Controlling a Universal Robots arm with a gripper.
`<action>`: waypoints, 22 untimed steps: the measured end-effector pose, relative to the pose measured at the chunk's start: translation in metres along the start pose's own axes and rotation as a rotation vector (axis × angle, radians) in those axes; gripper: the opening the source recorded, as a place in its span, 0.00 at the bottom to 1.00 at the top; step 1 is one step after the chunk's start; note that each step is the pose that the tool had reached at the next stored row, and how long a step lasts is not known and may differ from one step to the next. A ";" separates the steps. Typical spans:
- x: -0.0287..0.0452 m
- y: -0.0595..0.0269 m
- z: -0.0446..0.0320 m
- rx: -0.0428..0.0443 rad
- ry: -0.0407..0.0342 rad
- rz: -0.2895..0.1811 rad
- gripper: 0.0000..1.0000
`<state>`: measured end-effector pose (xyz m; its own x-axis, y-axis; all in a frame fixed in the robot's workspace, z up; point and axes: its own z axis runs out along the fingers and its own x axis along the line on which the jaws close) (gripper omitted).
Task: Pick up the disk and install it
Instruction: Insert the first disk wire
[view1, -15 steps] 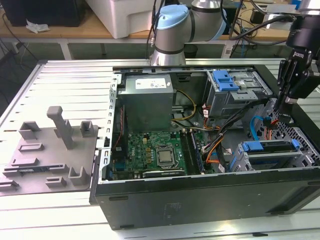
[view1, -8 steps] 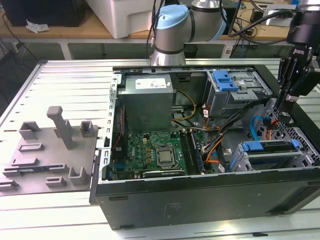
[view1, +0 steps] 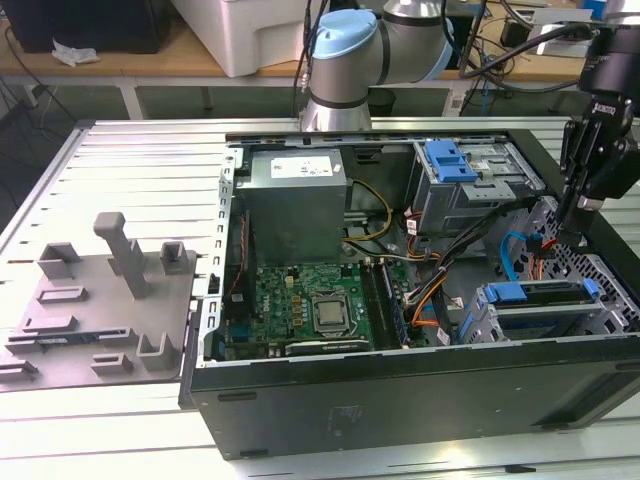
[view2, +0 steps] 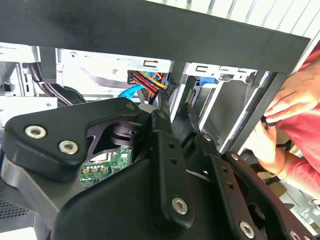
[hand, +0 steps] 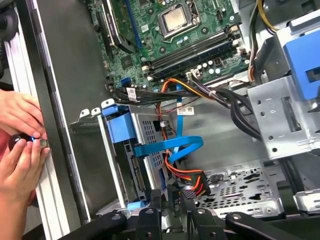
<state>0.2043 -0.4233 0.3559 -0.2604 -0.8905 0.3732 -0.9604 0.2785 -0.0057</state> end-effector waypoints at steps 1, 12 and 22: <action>-0.0002 0.0000 0.0007 0.0002 0.0009 0.000 0.29; -0.0047 0.0003 0.0116 0.0043 0.0161 0.002 0.29; -0.0091 -0.0019 0.0120 -0.0160 0.0329 -0.028 0.29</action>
<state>0.2074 -0.4200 0.3414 -0.2299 -0.8857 0.4033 -0.9655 0.2597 0.0199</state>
